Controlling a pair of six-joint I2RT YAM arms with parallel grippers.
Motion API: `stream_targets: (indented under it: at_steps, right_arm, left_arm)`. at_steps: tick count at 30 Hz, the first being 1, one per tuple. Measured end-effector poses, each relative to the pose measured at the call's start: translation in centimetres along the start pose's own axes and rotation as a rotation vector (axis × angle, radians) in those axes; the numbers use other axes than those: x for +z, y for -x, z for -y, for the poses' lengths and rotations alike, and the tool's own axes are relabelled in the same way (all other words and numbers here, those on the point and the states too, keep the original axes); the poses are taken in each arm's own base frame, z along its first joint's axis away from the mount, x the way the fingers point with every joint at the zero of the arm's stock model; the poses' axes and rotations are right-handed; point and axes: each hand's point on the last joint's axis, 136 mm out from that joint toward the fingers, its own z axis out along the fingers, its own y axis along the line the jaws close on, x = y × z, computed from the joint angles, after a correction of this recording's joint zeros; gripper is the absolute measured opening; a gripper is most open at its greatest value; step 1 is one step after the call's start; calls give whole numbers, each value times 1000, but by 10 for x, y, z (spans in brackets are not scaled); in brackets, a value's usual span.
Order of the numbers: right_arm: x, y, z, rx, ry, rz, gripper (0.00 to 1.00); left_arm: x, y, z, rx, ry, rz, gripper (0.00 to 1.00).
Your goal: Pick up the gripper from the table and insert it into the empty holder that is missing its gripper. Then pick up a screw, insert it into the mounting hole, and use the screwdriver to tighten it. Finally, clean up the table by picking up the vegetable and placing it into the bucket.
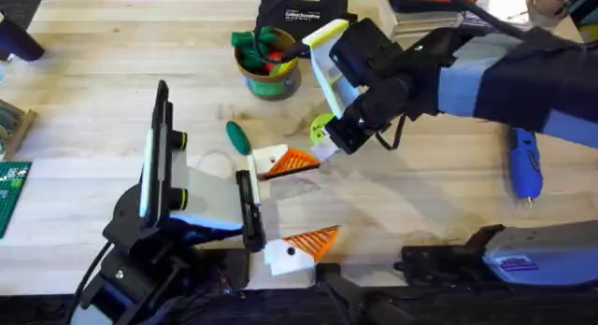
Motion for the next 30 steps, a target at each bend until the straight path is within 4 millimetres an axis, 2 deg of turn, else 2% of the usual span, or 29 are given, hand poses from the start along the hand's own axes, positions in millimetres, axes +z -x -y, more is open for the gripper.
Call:
stream_targets:
  at_steps: [3,18,22,30]
  right_arm:
    - [3,0,-2,-4,2,-4,487]
    - [4,3,-5,-3,5,4,350]
    - [11,3,-4,-2,3,-5,279]
    - [12,6,-3,4,-2,7,255]
  left_arm:
    - [0,0,0,0,0,0,985]
    - [0,0,0,0,0,0,985]
    - [0,0,0,0,0,0,985]
    - [0,0,0,0,0,0,985]
